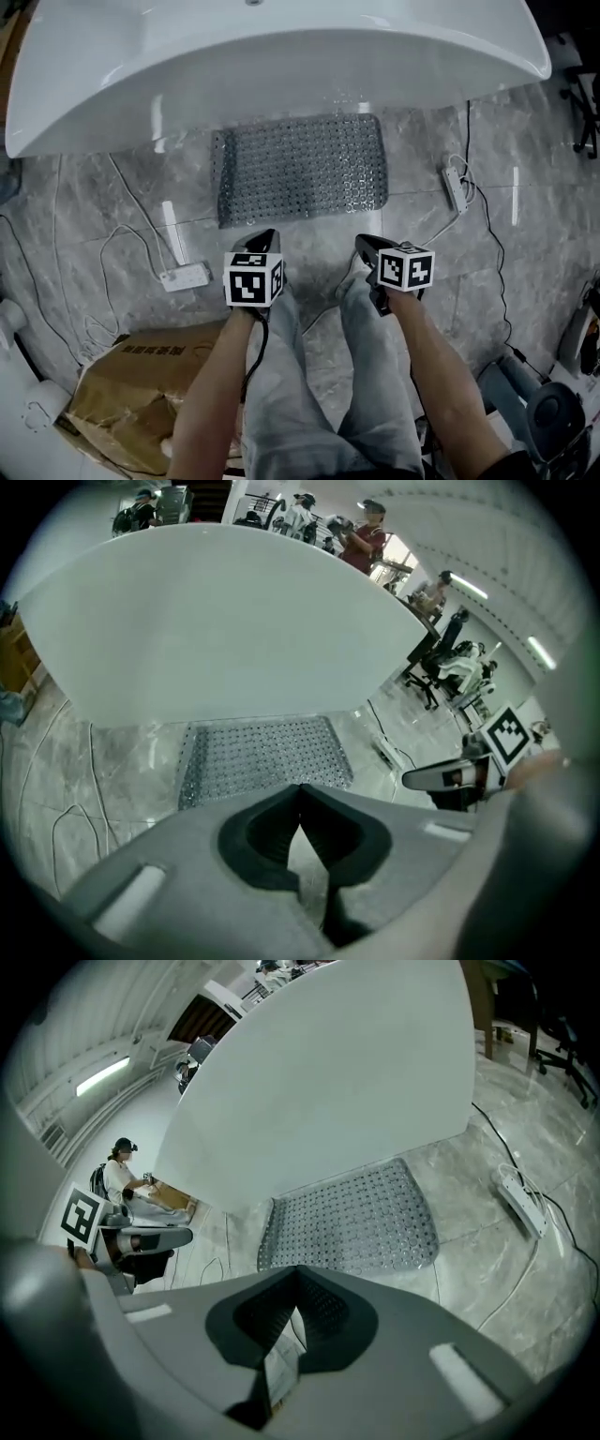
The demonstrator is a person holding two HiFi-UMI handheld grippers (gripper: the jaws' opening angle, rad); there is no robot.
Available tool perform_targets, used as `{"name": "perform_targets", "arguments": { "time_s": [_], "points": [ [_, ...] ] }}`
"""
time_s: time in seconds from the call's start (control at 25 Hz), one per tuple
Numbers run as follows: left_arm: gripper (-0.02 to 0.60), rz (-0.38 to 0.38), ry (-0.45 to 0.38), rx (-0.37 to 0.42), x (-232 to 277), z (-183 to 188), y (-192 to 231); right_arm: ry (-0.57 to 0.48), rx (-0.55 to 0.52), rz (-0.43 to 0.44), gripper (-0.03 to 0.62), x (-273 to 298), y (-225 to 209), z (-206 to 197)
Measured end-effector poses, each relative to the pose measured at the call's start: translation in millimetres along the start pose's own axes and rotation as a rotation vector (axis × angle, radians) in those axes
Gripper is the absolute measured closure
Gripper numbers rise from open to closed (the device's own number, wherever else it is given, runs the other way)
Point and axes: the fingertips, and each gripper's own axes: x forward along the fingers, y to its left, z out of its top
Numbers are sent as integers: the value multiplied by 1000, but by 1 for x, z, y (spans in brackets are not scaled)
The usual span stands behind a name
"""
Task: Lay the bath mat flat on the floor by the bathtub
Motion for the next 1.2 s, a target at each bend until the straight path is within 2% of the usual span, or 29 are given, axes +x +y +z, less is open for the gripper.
{"name": "perform_targets", "arguments": {
  "time_s": [0.32, 0.48, 0.68, 0.84, 1.0, 1.2],
  "points": [
    [575, -26, -66, -80, -48, 29, -28, -73, 28, 52, 586, -43, 42, 39],
    [575, -37, -102, -81, -81, 46, -36, -119, -2, 68, 586, -71, 65, 67],
    [575, -1, -188, -172, -137, 78, -28, -150, 93, 157, 586, -109, 102, 90],
    [575, 14, -229, -180, -181, 92, -29, -166, 60, 185, 586, -136, 136, 100],
    [575, 13, -279, -228, -221, 105, -34, -179, 13, 234, 586, -167, 172, 111],
    [575, 14, -357, -229, -272, 126, -41, -237, -63, 230, 586, -207, 204, 135]
  ]
}}
